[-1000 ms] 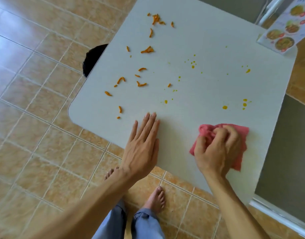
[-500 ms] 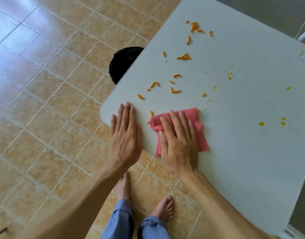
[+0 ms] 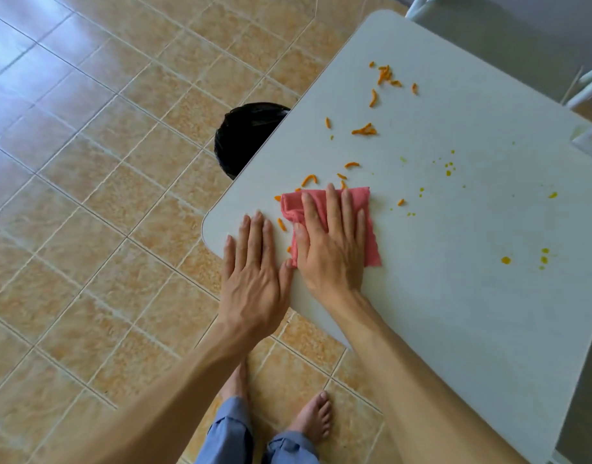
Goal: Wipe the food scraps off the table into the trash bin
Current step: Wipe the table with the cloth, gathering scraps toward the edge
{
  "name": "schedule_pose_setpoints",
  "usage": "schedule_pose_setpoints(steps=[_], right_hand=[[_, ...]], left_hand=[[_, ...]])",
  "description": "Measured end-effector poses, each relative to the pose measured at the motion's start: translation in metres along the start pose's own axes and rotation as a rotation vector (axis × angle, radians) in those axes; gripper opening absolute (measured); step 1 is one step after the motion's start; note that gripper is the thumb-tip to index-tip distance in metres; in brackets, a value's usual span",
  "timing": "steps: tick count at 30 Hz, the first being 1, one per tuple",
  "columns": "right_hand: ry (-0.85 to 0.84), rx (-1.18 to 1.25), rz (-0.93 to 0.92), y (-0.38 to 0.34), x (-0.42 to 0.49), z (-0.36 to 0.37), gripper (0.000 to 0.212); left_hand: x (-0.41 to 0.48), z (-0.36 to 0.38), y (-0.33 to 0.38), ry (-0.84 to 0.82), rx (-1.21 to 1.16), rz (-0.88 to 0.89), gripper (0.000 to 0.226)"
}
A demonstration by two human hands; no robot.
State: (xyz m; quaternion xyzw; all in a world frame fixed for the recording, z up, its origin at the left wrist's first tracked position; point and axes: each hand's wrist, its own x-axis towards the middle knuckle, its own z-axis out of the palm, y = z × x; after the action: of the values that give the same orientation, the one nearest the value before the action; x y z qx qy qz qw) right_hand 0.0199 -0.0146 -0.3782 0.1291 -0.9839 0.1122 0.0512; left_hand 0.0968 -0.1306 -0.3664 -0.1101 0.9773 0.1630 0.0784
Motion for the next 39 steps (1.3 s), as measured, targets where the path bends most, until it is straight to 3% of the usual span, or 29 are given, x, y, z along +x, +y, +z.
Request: schedule_pose_setpoints(steps=[7,14,18,20,29,34,39], right_hand=[[0.133,0.018,0.211,-0.004,-0.049,-0.005,0.044],[0.014,0.092,0.191,-0.015,-0.134,-0.023,0.049],[-0.030,0.114,-0.017,-0.027,-0.113,-0.020,0.045],[-0.036,0.112,-0.048,-0.034,-0.084,-0.015,0.044],[0.165,0.082,0.187,-0.031,0.049,0.010,0.038],[0.193,0.112,0.243,-0.048,-0.009,-0.001,0.037],[0.027,0.095,0.119,-0.036,-0.067,-0.014,0.049]], left_hand=[[-0.002,-0.006,-0.005,0.001,-0.057,0.046,0.067],[-0.002,-0.009,-0.017,0.078,-0.097,0.106,0.057],[0.010,-0.013,-0.025,0.134,-0.104,0.028,0.057],[0.021,-0.017,-0.028,0.135,-0.121,0.015,0.070],[0.034,-0.014,-0.035,0.145,-0.101,-0.005,0.057],[0.033,-0.013,-0.032,0.138,-0.091,-0.017,0.057],[0.036,-0.017,-0.023,0.092,-0.143,-0.029,0.062]])
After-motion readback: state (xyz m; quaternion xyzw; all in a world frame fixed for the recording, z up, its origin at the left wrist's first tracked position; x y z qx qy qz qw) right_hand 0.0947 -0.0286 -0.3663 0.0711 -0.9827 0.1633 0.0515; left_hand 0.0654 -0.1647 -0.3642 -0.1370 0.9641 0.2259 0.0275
